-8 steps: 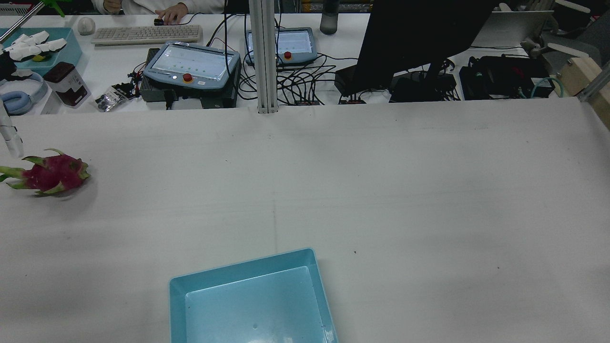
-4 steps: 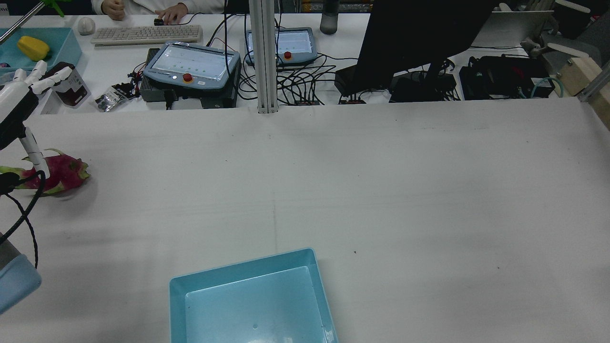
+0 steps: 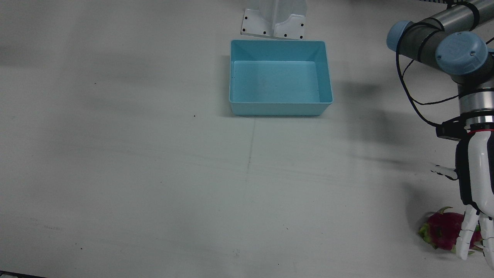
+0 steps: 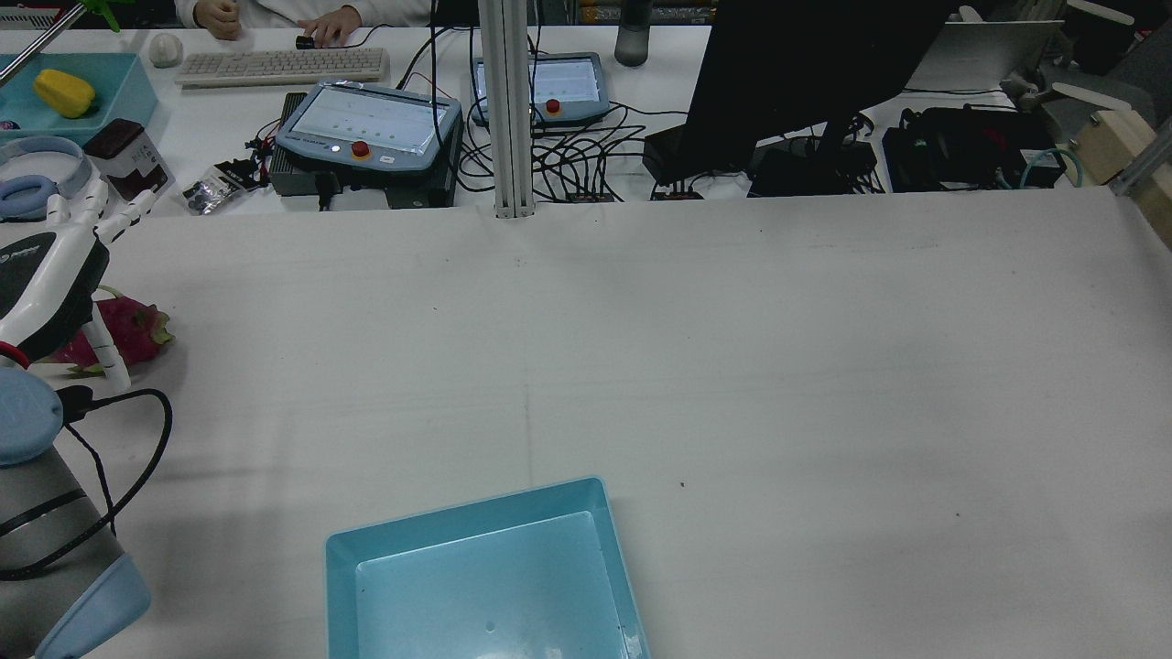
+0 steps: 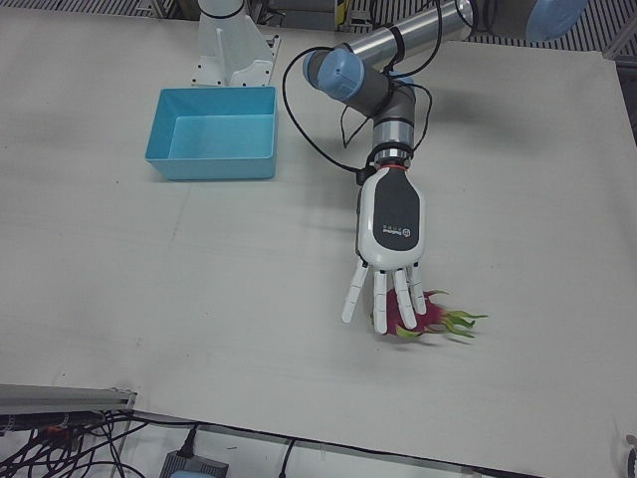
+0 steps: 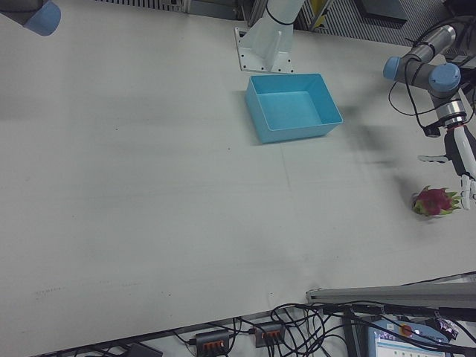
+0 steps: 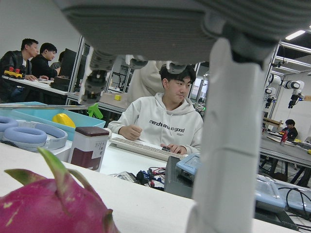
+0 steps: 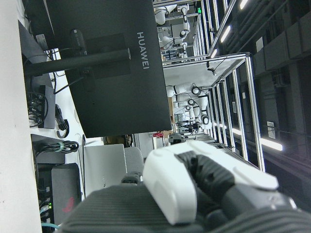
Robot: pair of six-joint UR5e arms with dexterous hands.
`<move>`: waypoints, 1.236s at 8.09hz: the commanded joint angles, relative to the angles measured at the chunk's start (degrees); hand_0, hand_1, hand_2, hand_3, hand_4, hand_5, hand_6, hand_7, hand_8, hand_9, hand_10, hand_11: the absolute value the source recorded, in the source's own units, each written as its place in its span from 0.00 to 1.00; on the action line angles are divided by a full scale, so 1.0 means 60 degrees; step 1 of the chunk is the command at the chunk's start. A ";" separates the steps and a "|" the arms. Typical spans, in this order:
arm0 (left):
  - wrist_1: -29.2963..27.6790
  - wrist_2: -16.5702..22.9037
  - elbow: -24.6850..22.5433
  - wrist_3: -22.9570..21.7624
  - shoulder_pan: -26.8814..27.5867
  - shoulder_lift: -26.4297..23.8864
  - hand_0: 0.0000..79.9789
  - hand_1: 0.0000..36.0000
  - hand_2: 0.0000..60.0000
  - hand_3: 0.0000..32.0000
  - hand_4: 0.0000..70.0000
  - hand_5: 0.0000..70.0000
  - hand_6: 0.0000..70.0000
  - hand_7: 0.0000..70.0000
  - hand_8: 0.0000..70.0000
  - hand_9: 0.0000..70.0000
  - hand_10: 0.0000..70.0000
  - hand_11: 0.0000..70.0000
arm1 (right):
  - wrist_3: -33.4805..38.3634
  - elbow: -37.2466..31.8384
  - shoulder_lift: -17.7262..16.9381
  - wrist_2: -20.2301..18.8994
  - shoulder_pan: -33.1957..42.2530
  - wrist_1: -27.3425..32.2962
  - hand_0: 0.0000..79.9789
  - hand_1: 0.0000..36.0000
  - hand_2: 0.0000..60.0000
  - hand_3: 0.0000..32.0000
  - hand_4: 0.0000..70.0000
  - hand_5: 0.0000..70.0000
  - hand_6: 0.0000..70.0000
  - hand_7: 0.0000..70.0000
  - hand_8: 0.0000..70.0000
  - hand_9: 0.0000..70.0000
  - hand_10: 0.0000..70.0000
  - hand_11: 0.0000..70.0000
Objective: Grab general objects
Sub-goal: 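Move the left hand down toward the pink dragon fruit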
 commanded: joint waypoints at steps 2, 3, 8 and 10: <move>-0.1254 -0.0176 0.1874 0.0059 0.0006 -0.0059 0.65 0.56 0.04 0.91 0.00 0.00 0.00 0.00 0.00 0.00 0.00 0.00 | 0.0000 0.0000 0.0004 0.0000 -0.0010 0.0000 0.00 0.00 0.00 0.00 0.00 0.00 0.00 0.00 0.00 0.00 0.00 0.00; -0.1825 -0.0161 0.2532 0.0131 0.0020 -0.0059 0.66 0.57 0.05 0.84 0.00 0.00 0.00 0.00 0.00 0.00 0.00 0.00 | 0.0000 0.0000 -0.0011 0.0000 -0.0010 0.0000 0.00 0.00 0.00 0.00 0.00 0.00 0.00 0.00 0.00 0.00 0.00 0.00; -0.3148 -0.0015 0.3579 0.1489 -0.1267 -0.0818 0.66 0.56 0.06 0.52 0.00 0.18 0.00 0.00 0.00 0.00 0.00 0.00 | 0.0000 0.0000 0.0004 0.0000 -0.0010 0.0000 0.00 0.00 0.00 0.00 0.00 0.00 0.00 0.00 0.00 0.00 0.00 0.00; -0.2597 0.0482 0.2983 0.1524 -0.1050 -0.0762 0.67 0.59 0.05 0.00 0.00 1.00 0.00 0.00 0.00 0.00 0.00 0.00 | 0.0000 0.0000 0.0004 0.0000 -0.0010 0.0000 0.00 0.00 0.00 0.00 0.00 0.00 0.00 0.00 0.00 0.00 0.00 0.00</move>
